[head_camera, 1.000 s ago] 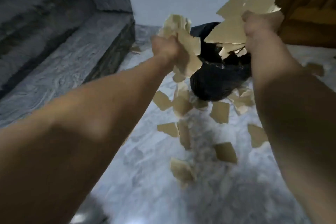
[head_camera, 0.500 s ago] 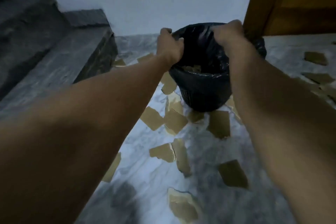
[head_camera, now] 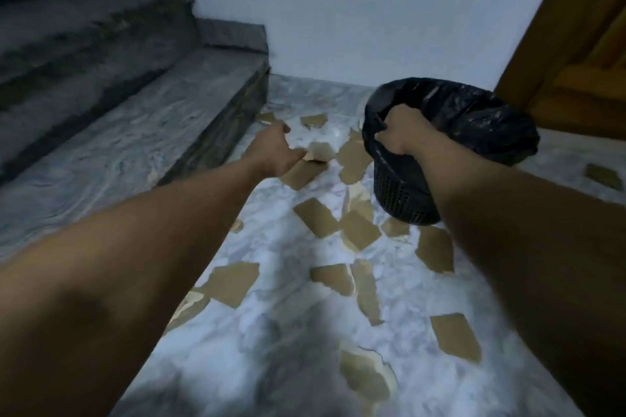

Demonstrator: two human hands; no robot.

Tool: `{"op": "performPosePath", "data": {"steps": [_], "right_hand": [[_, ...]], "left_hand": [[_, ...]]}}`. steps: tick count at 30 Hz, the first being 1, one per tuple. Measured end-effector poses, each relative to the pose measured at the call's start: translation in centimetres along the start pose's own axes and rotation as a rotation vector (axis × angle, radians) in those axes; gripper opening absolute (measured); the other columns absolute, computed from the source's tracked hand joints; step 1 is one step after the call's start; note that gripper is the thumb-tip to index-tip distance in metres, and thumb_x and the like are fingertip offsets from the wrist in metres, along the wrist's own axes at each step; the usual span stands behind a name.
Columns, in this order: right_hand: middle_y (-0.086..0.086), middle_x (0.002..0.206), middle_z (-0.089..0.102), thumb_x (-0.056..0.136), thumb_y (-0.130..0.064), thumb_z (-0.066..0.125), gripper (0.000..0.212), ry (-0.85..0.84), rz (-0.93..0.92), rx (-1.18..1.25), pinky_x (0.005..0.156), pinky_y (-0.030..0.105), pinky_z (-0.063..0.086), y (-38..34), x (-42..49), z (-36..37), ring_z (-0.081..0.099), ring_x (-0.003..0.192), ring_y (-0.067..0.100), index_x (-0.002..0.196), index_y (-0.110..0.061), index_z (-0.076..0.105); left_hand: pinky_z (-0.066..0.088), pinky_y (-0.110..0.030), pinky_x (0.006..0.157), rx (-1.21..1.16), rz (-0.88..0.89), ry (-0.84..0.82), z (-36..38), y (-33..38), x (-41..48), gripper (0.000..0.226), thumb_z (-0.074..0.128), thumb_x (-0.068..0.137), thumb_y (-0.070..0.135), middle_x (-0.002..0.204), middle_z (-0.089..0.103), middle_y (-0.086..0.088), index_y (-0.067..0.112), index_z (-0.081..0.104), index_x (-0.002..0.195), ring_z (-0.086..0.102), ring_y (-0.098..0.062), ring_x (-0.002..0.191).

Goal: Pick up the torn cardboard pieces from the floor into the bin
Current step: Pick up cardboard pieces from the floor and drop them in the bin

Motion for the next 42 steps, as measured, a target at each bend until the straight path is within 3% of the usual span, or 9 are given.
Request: {"op": "performPosePath", "data": {"steps": [5, 8, 12, 18, 28, 32, 36, 39, 42], "right_hand": [[0.017, 0.142, 0.037, 0.094, -0.012, 0.049, 0.037, 0.014, -0.111, -0.299, 0.109, 0.068, 0.023, -9.5, -5.5, 5.8, 0.033, 0.133, 0.045, 0.130, -0.011, 0.052], [0.015, 0.140, 0.040, 0.096, -0.017, 0.052, 0.038, -0.108, -0.292, -0.249, 0.111, 0.065, 0.028, -14.3, -8.9, 12.9, 0.039, 0.132, 0.040, 0.133, -0.012, 0.053], [0.008, 0.134, 0.045, 0.098, -0.026, 0.054, 0.035, -0.364, -0.402, -0.225, 0.109, 0.055, 0.034, -18.8, -15.2, 23.2, 0.045, 0.129, 0.032, 0.132, -0.020, 0.054], [0.007, 0.125, 0.057, 0.092, -0.020, 0.057, 0.039, -0.486, -0.574, -0.137, 0.102, 0.042, 0.047, -21.4, -22.7, 32.2, 0.054, 0.123, 0.029, 0.131, -0.024, 0.058], [0.009, 0.102, 0.072, 0.080, -0.058, 0.047, 0.055, -0.395, 0.061, 0.251, 0.088, 0.040, 0.053, -16.3, -20.0, 31.4, 0.066, 0.099, 0.032, 0.106, -0.016, 0.072], [0.002, 0.089, 0.073, 0.062, -0.069, 0.070, 0.061, -0.422, 0.230, 0.434, 0.082, 0.037, 0.051, -13.9, -19.8, 32.2, 0.069, 0.091, 0.026, 0.092, -0.016, 0.070], [0.015, 0.081, 0.074, 0.062, -0.035, 0.082, 0.029, -0.437, 0.331, 0.882, 0.055, 0.033, 0.055, -12.3, -18.7, 32.2, 0.067, 0.061, 0.022, 0.079, -0.015, 0.069], [0.007, 0.074, 0.064, 0.088, -0.003, 0.066, 0.012, -0.383, 0.429, 1.132, 0.041, 0.021, 0.043, -12.4, -18.5, 27.9, 0.060, 0.050, 0.012, 0.086, -0.015, 0.066], [0.000, 0.083, 0.064, 0.089, -0.016, 0.066, 0.006, -0.323, 0.455, 1.134, 0.070, 0.034, 0.053, -11.1, -17.9, 27.1, 0.062, 0.074, 0.016, 0.094, -0.019, 0.065]], "left_hand": [[0.042, -0.029, 0.075, 0.110, -0.273, -0.053, -5.0, -12.7, -7.5, 0.054, 0.067, 0.090, 0.041, 0.116, 0.064, -0.019, -0.002, 0.061, 0.121, 0.061, -0.034, 0.108], [0.039, -0.034, 0.067, 0.083, -0.401, -0.128, -3.6, -20.9, -12.0, 0.038, 0.066, 0.092, 0.032, 0.083, 0.061, -0.022, -0.006, 0.066, 0.087, 0.061, -0.034, 0.088], [0.051, -0.037, 0.092, 0.185, -0.493, -0.264, 1.3, -30.9, -16.6, 0.072, 0.038, 0.074, 0.055, 0.116, 0.066, -0.020, 0.002, 0.063, 0.116, 0.064, -0.035, 0.107], [0.051, -0.038, 0.093, 0.223, -0.545, -0.170, 2.4, -33.1, -20.9, 0.070, 0.071, 0.071, 0.048, 0.123, 0.057, -0.016, 0.012, 0.048, 0.127, 0.059, -0.035, 0.112], [0.046, -0.031, 0.095, -0.006, -0.326, -0.251, 5.3, -27.8, -20.1, 0.096, 0.094, 0.048, 0.023, 0.126, 0.053, 0.002, 0.021, 0.047, 0.131, 0.055, -0.018, 0.113], [0.045, -0.031, 0.097, 0.018, -0.239, -0.287, 6.6, -25.7, -20.2, 0.097, 0.091, 0.054, 0.018, 0.128, 0.052, 0.005, 0.023, 0.042, 0.137, 0.054, -0.018, 0.116], [0.052, -0.033, 0.089, -0.105, -0.317, -0.255, 6.1, -25.1, -20.3, 0.109, 0.088, 0.059, 0.011, 0.122, 0.057, 0.002, 0.027, 0.028, 0.149, 0.058, -0.019, 0.107], [0.051, -0.023, 0.075, -0.235, -0.406, -0.231, 5.1, -25.5, -20.3, 0.059, 0.084, 0.071, 0.012, 0.110, 0.068, -0.007, 0.007, 0.061, 0.125, 0.065, -0.021, 0.098], [0.049, -0.021, 0.055, -0.452, -0.567, -0.072, 3.2, -26.4, -20.4, 0.021, 0.074, 0.086, 0.010, 0.088, 0.069, -0.006, 0.000, 0.070, 0.103, 0.065, -0.014, 0.071]]}}
Point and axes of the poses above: each hand's wrist, its own x-axis towards the middle knuckle, its own z-axis out of the palm, y = z × x, the point moved 7 cm from there along x, towards the middle knuckle
